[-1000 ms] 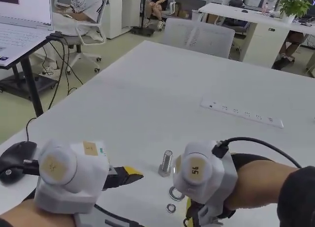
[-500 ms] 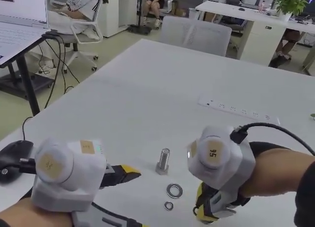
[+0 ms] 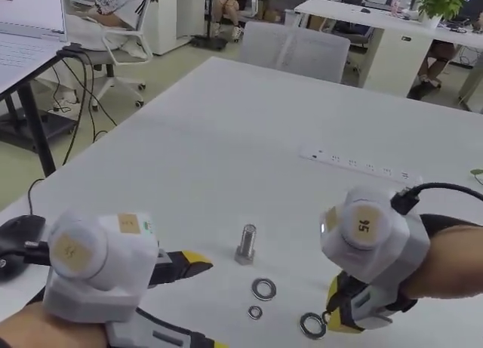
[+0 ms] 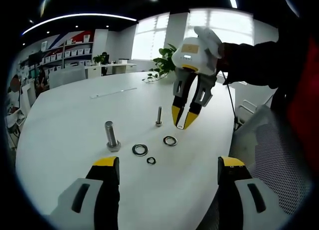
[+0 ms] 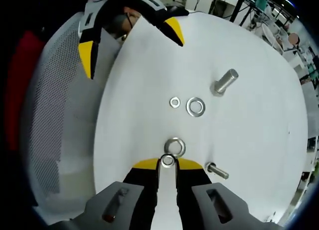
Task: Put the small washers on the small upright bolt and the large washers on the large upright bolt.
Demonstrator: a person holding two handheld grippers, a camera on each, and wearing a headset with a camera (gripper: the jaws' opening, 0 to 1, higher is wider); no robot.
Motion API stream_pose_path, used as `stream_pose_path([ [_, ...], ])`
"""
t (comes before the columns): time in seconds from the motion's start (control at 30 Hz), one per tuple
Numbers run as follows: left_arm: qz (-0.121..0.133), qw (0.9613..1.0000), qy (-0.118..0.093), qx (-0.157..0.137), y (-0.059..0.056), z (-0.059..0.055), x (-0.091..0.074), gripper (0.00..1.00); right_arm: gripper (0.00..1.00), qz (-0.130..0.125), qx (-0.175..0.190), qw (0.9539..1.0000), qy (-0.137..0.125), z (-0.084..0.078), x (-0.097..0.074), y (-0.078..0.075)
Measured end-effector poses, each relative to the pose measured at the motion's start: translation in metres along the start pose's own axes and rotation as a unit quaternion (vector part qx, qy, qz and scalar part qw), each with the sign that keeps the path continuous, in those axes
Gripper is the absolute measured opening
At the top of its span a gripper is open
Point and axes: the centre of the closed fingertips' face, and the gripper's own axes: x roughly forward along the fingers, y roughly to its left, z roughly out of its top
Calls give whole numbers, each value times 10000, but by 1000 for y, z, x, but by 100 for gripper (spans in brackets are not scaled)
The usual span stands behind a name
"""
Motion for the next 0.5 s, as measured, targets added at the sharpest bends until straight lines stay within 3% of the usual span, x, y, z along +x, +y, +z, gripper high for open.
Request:
stream_pose_path([
  [0.5, -15, 10000, 41, -11, -2, -2, 0, 80, 13, -142, 461, 9988, 89, -38, -9, -10],
])
